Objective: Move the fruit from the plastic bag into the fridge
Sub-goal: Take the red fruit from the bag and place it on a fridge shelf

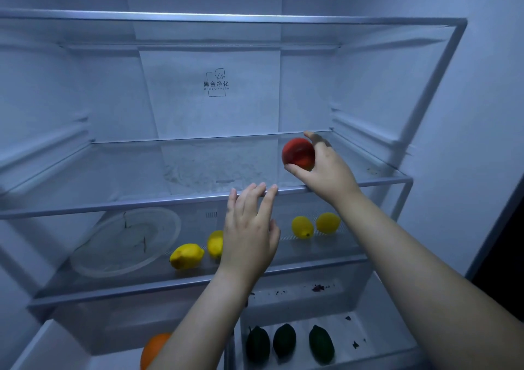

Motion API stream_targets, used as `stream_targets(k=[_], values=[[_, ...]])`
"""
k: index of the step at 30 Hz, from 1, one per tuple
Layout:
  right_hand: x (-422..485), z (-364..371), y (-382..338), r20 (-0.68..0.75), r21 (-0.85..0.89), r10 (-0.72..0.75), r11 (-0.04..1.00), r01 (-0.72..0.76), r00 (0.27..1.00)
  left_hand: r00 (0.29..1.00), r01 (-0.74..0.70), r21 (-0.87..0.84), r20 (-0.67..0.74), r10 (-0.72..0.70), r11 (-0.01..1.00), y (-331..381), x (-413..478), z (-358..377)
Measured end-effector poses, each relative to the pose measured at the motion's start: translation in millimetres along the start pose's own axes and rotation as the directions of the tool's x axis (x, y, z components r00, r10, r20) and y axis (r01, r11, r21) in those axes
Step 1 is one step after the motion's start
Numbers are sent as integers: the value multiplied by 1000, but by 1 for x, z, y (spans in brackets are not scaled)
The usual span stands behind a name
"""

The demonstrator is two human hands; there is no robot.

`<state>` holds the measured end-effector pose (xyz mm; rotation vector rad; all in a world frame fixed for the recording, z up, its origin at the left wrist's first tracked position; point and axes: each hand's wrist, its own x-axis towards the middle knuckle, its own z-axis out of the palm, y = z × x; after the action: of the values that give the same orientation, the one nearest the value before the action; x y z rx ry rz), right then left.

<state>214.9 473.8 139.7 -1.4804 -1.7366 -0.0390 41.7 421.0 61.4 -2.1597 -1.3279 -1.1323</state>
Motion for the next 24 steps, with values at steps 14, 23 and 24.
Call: stream_targets(k=[14,23,24], values=[[-70,-35,-8,-105,0,-166,986,167,980,985,-50,55,168,40,997,0,-17,-18],[-129,-22,-24,-38,15,-175,984,175,984,979,-35,74,201,20,997,4,-63,-41],[-136,-19,-27,-31,17,-184,983,185,982,978,-32,80,207,15,996,3,-69,-44]])
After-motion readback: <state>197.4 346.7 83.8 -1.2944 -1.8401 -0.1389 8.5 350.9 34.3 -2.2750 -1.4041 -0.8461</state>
